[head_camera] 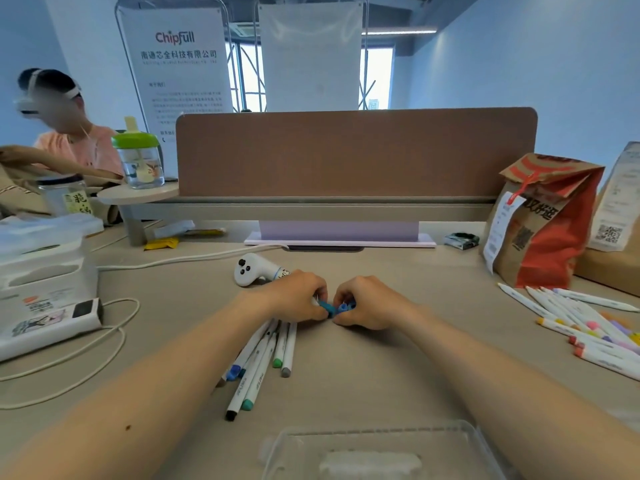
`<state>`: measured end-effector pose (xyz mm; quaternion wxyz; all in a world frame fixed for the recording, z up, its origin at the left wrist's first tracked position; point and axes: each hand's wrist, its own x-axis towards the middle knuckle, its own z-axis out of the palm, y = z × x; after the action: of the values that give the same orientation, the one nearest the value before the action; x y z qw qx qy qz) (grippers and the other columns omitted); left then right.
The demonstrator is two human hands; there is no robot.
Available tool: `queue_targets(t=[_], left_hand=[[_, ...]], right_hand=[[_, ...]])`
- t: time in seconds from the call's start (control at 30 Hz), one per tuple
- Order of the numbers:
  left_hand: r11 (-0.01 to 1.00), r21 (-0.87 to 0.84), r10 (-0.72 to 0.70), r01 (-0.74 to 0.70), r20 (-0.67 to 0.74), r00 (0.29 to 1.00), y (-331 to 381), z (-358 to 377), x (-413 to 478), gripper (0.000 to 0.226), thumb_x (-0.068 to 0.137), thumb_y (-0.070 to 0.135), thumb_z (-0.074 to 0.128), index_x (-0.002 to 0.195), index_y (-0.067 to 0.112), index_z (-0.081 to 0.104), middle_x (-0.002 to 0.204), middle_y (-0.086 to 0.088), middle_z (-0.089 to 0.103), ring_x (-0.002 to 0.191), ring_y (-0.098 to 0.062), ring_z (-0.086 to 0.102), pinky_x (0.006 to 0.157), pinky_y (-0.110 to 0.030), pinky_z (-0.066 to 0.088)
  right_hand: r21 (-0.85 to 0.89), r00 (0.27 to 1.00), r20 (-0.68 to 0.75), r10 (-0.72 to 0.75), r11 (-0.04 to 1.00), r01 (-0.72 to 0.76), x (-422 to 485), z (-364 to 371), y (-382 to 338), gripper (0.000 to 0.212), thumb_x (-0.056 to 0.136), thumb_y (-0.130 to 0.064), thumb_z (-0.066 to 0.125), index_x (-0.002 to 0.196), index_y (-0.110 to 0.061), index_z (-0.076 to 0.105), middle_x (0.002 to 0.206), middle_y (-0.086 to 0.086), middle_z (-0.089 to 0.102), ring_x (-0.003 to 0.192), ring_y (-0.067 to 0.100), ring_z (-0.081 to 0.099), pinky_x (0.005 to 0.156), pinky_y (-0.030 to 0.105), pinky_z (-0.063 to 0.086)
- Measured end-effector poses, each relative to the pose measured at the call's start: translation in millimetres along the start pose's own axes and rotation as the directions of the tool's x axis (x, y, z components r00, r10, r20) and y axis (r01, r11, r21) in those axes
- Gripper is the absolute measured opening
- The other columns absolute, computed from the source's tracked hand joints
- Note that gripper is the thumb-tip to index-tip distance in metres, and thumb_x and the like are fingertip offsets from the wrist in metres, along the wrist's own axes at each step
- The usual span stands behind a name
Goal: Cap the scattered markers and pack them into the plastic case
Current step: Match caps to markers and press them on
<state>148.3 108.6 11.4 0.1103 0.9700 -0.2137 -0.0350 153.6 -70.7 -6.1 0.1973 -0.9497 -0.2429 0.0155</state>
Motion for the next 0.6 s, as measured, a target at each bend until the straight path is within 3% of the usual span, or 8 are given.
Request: queue_targets(t=[0.33,0.5,0.6], left_hand=[[0.986,-0.143,0.067,-0.080,-0.094,0.993,-13,3,-6,0.033,0.082,0.035,0.076,0.110,0.022,0.065,0.103,0.009,0.065,0.094,-0.007,0.061,0.082,-0.024,0.053],[0.962,-0.261,0.019,-0.078,-0.221,0.975,-34,0,-24,0.018,0.087,0.034,0.072,0.101,0.029,0.063,0.099,0.014,0.064,0.092,-0.002,0.062,0.081,-0.022,0.054],[0.960,-0.277,-0.049,-0.041,-0.312,0.949,-48,-4,-39,0.011,0.090,0.027,0.069,0.097,0.032,0.061,0.094,0.017,0.061,0.088,0.001,0.059,0.075,-0.015,0.044]], right_hand=[[-0.037,1.000,-0.004,-0.027,0.999,0.027,0,-8,2,0.026,0.083,-0.030,0.076,0.106,-0.020,0.071,0.092,-0.008,0.060,0.086,0.010,0.055,0.072,0.021,0.042],[-0.006,0.999,0.036,-0.039,0.999,0.039,9,-14,4,0.014,0.084,-0.029,0.074,0.098,-0.025,0.072,0.083,-0.015,0.064,0.082,0.007,0.061,0.071,0.019,0.045],[0.017,0.997,0.050,-0.062,0.998,0.062,17,-16,3,0.006,0.086,-0.030,0.072,0.091,-0.026,0.072,0.082,-0.016,0.066,0.080,0.004,0.062,0.074,0.021,0.049]])
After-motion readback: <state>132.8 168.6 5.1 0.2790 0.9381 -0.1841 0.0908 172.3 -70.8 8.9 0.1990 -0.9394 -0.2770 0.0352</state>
